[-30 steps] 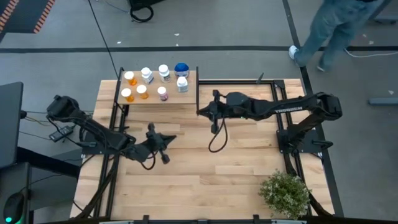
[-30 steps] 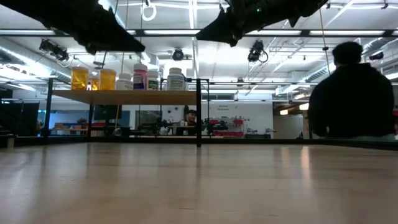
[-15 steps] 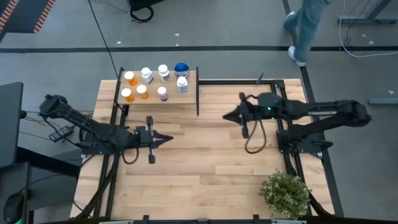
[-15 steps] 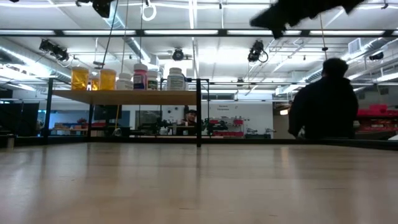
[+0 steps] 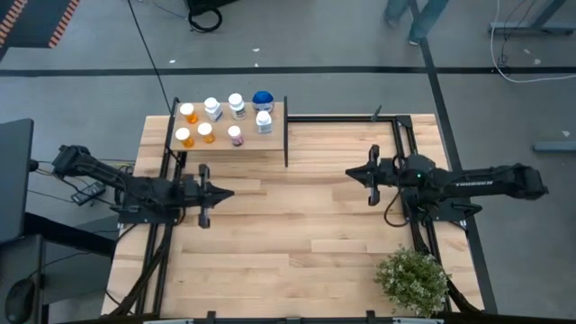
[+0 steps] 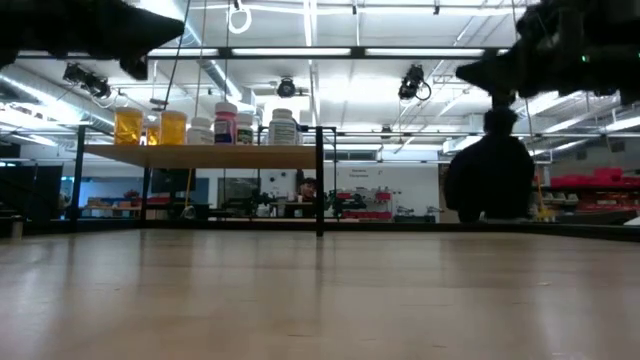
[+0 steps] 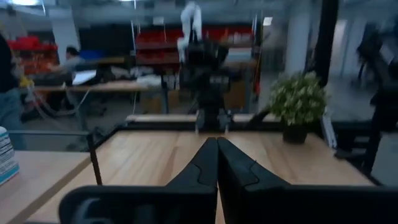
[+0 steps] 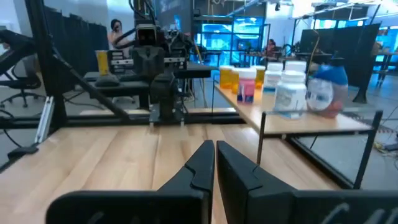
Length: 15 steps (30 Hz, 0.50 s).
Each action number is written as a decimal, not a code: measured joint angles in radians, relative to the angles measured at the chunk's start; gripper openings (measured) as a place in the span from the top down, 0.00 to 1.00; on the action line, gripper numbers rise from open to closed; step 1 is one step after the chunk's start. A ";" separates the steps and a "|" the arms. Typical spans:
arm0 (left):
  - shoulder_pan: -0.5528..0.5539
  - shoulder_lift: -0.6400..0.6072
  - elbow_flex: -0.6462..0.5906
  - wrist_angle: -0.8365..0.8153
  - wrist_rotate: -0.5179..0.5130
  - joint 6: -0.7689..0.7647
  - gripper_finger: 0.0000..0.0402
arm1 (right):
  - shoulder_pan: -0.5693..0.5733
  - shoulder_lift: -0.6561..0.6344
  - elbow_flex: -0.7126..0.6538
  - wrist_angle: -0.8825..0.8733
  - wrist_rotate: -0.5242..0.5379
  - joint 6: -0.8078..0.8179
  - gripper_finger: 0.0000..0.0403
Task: Pick and place medicine bottles onto shelf by color
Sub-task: Return to Home Position
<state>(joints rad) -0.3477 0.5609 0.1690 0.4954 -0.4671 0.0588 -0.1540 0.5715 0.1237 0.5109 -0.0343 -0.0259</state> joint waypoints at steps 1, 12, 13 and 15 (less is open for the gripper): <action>0.000 -0.024 -0.044 0.055 0.011 0.008 1.00 | -0.005 0.001 -0.026 0.028 -0.004 0.004 0.94; 0.046 -0.242 -0.160 0.071 0.216 0.057 1.00 | -0.096 0.025 -0.117 0.221 -0.139 0.054 0.94; 0.058 -0.251 -0.160 0.053 0.222 0.056 1.00 | -0.104 0.024 -0.117 0.242 -0.139 0.046 0.94; 0.089 -0.272 -0.160 0.006 0.235 0.042 1.00 | -0.122 0.024 -0.117 0.261 -0.128 0.037 0.94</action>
<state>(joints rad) -0.2592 0.2889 0.0090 0.5012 -0.2323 0.1010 -0.2756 0.5957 0.0071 0.7716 -0.1620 0.0106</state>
